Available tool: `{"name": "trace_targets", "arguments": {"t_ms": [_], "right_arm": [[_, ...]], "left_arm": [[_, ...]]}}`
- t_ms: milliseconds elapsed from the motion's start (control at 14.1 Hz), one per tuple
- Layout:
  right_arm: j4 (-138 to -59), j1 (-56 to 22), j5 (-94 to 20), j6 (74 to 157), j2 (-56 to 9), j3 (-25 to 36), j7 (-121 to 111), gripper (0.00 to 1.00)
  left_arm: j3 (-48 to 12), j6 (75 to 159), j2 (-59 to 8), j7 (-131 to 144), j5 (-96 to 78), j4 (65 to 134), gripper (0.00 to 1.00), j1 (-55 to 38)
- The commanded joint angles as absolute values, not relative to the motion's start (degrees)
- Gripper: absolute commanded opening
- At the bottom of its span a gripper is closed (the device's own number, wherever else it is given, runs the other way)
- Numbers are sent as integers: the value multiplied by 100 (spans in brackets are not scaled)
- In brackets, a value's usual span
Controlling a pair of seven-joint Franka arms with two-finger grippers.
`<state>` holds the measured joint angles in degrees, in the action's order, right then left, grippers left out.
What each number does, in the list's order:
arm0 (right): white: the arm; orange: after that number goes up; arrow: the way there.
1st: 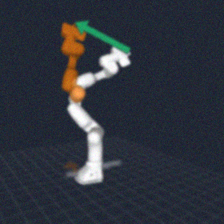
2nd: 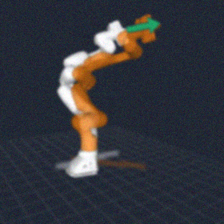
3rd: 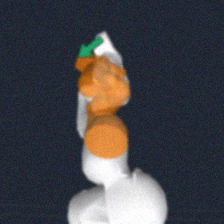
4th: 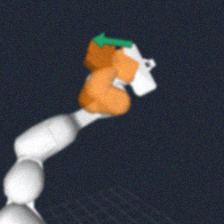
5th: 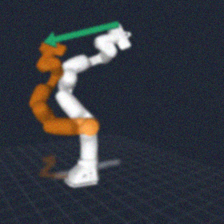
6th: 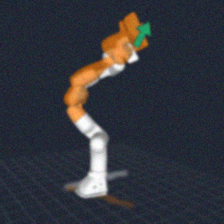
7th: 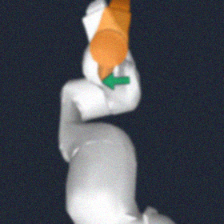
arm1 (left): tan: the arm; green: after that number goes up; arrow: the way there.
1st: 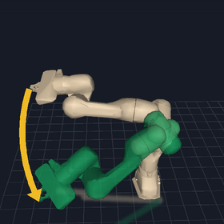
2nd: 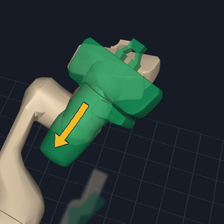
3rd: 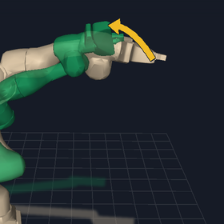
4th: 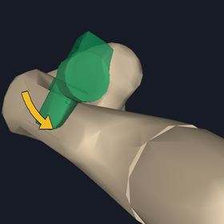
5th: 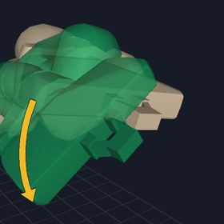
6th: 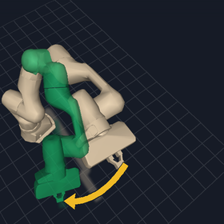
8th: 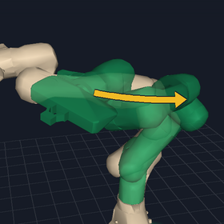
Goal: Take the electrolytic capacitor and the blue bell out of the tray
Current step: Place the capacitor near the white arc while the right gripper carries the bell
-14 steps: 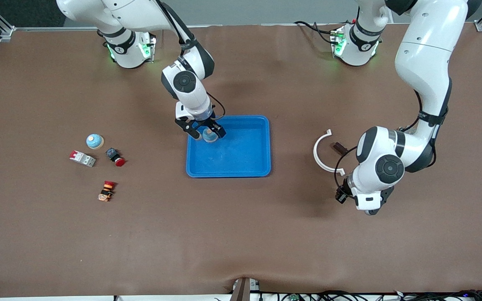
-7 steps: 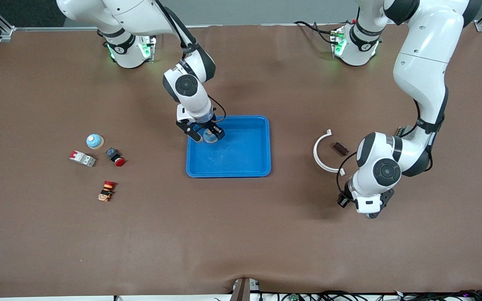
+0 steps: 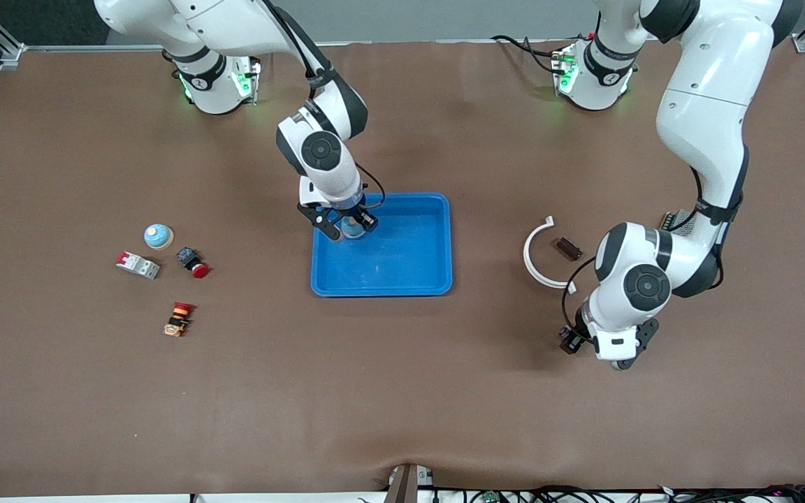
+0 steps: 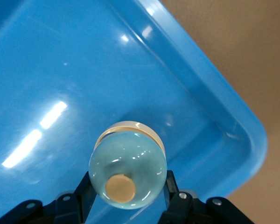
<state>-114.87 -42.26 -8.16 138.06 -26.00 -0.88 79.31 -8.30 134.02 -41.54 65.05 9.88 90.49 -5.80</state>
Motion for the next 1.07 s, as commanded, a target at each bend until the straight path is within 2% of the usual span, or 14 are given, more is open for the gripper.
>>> {"name": "trace_targets", "arguments": {"t_ms": [0, 213, 356, 783, 996], "right_arm": [[-10646, -4193, -371, 12634, -2610, -18, 8113, 0], [-10153, -3816, 386, 11307, -2558, 26, 7054, 0], [-10072, -3203, 422, 10979, -2322, 26, 5799, 0], [-10072, -892, 457, 11012, -2135, 26, 1193, 0], [-10116, 84, 431, 11416, -2197, 18, -583, 0]], "left_arm": [[-817, 12860, -3596, 6040, 1099, 9114, 100, -536], [-870, 12289, -2990, 5574, 1037, 9114, 100, -344], [-870, 11981, -2691, 4847, 985, 9114, 100, -308], [-817, 10593, -1654, 3413, 1037, 9105, 100, -132], [-826, 10092, -1266, 2937, 1029, 8782, 100, 8]]}}
